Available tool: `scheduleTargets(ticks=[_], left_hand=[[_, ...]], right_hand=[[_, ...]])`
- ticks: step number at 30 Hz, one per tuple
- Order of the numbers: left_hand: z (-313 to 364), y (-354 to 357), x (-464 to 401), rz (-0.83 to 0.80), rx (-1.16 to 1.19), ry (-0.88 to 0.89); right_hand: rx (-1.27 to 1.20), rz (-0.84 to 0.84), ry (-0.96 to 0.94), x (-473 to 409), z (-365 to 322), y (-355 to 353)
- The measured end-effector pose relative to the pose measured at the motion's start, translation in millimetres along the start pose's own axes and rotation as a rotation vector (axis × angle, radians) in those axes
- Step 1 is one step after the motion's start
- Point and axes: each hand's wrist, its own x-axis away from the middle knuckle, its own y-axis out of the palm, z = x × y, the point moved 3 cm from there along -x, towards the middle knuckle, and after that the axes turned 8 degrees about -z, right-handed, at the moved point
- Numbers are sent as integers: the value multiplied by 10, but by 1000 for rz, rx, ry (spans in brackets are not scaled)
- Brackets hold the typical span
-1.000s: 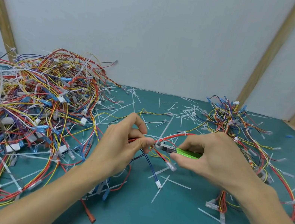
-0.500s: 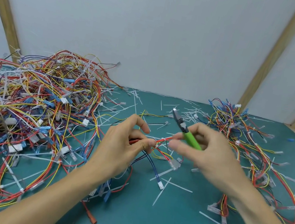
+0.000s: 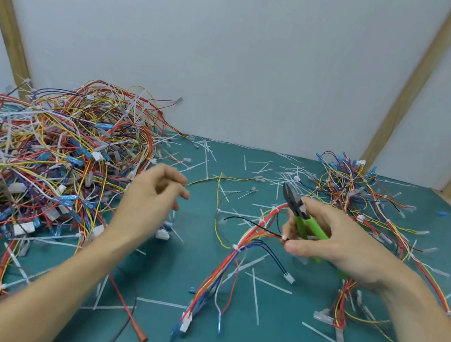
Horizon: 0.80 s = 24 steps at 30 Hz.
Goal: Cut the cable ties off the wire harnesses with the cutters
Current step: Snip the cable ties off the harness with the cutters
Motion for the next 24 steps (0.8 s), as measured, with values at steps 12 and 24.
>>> scheduleTargets(ticks=[12, 24], left_hand=[[-63, 526, 274, -672, -837, 418], [-256, 196, 104, -137, -923, -41]], right_hand=[[150, -86, 167, 66, 86, -110], [322, -69, 289, 42, 165, -108]])
